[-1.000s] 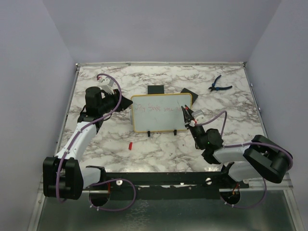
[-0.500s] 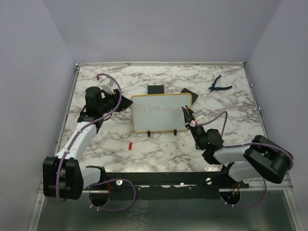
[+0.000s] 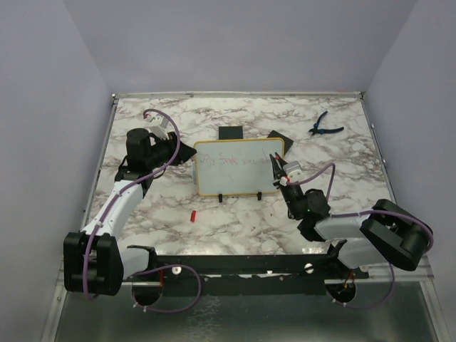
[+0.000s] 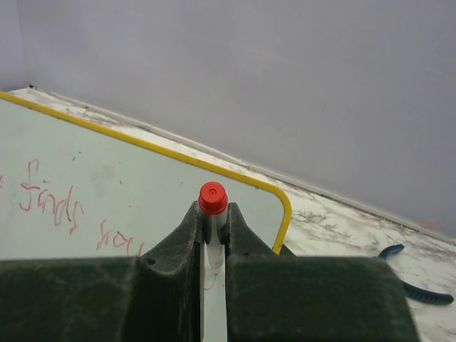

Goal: Write a sentence on the whiteboard

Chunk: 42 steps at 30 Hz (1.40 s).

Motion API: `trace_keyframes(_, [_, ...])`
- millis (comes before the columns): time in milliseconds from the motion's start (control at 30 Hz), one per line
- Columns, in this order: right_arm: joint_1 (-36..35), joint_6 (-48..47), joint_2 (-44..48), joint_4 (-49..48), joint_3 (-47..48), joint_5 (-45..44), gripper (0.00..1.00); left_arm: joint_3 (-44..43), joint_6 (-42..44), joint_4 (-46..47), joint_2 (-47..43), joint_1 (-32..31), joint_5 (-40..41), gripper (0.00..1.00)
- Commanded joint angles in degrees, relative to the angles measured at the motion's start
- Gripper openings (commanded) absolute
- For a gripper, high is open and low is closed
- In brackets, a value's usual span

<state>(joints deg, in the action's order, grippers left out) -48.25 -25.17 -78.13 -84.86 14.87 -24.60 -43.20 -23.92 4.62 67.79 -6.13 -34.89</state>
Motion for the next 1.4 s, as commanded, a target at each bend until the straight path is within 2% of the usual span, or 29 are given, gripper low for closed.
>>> trace_keyframes(0, [0.3, -1.6, -1.1, -2.5, 1.6, -0.9, 0.01, 0.7, 1.0, 0.7, -0.8, -0.3, -0.3, 0.22])
trace_keyframes(1367, [0.5, 2.0, 1.6, 1.0, -2.7, -1.8, 0.01, 0.7, 1.0, 0.7, -1.0, -0.4, -0.2, 0.22])
